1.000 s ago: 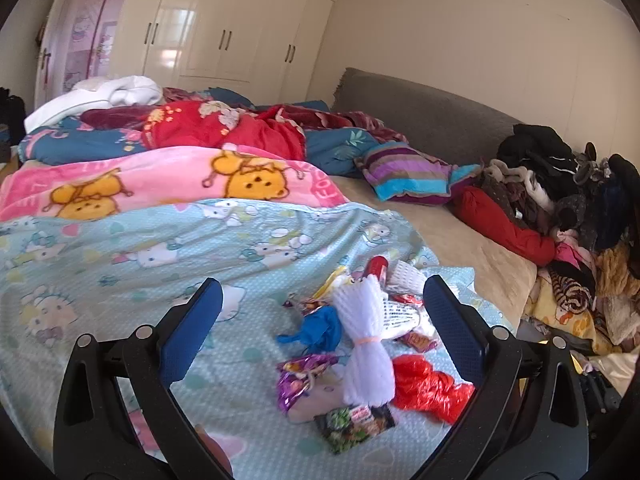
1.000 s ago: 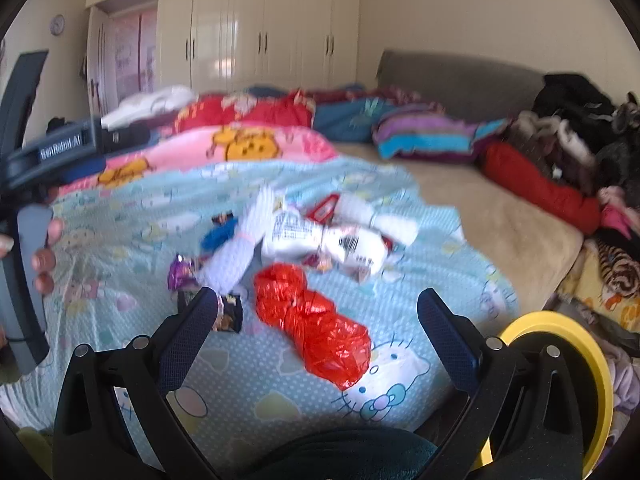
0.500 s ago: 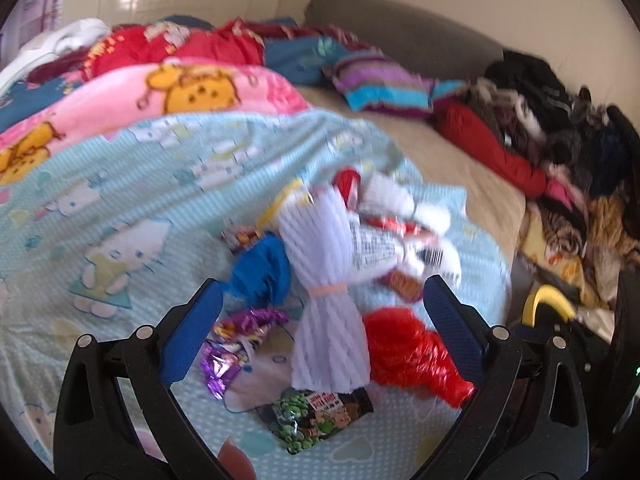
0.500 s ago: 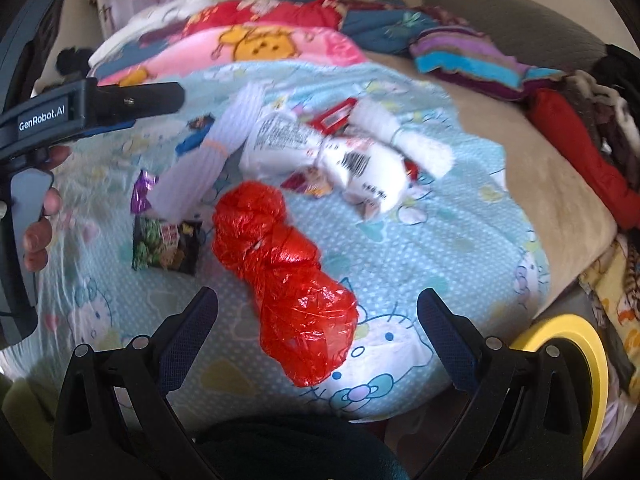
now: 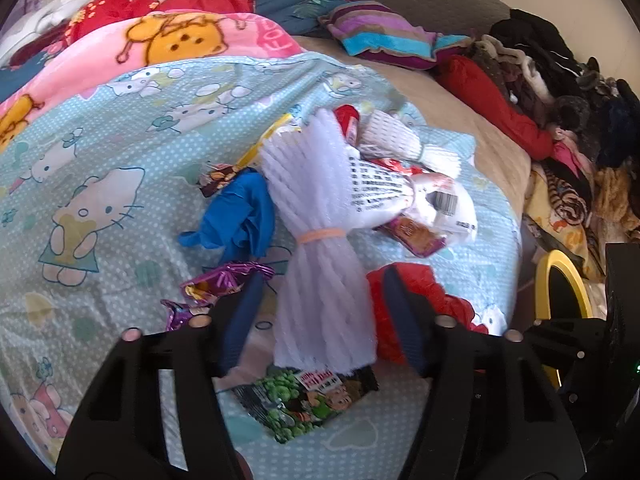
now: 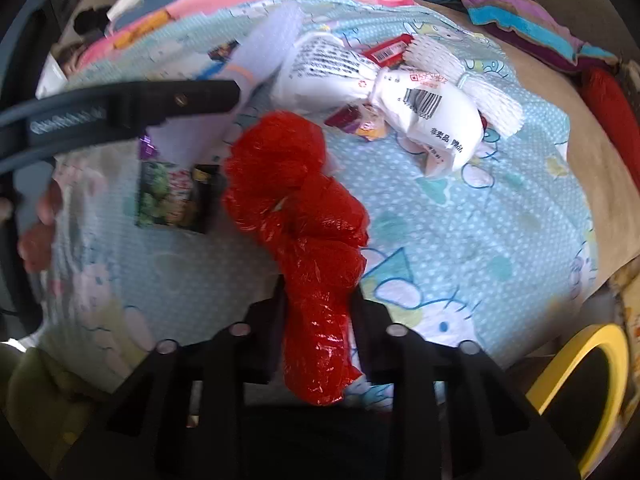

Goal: Collect trash
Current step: 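Grasp the white foam mesh sleeve with left tool while right tool grasps red plastic bag, then carry both items over the yellow bin and open both tools to drop them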

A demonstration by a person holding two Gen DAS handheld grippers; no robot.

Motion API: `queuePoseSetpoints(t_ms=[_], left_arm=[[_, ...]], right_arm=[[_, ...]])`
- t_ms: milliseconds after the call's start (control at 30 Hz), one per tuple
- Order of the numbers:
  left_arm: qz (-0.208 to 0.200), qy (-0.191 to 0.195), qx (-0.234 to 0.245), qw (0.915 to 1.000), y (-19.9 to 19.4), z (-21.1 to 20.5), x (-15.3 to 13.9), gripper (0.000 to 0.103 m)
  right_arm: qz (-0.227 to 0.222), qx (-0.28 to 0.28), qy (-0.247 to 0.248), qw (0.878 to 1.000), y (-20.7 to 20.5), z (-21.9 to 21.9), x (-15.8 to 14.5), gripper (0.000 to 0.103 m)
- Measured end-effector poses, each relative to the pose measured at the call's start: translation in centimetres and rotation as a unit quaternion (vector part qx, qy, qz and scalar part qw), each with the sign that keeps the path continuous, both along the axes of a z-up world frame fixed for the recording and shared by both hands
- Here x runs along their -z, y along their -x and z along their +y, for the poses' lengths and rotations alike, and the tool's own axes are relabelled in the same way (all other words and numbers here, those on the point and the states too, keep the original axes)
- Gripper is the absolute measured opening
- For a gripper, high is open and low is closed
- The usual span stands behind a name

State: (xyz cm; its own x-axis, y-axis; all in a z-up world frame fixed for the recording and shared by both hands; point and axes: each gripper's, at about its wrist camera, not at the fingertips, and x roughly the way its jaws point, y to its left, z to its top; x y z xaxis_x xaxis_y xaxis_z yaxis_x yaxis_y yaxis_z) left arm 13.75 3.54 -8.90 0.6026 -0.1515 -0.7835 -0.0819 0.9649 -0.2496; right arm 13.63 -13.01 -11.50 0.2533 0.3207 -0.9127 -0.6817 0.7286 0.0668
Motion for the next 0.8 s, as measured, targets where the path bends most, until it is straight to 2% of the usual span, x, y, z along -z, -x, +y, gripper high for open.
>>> queuePoseSetpoints(t_ms=[67, 167, 533, 800], left_arm=[[0.002, -0.004, 0.007, 1.0, 0.2, -0.3, 0.0, 0.027], [0.0, -0.007, 0.009, 0.9999, 0.6, -0.3, -0.1, 0.022], [-0.089, -0.008, 0.011, 0.9959, 2.9, -0.9, -5.8, 0.02], [-0.131, -0.011, 0.044, 0.9903, 3.5, -4.6, -9.0, 0.02]], right_arm=[[0.002, 0.004, -0.009, 1.0, 0.4, -0.4, -0.1, 0.017], [-0.004, 0.015, -0.027, 1.0, 1.4, -0.9, -0.6, 0.016], [-0.042, 0.1, -0.103, 0.989, 3.9, -6.5, -3.8, 0.015], [-0.083, 0.155, -0.13, 0.976, 4.4, -11.0, -6.8, 0.015]])
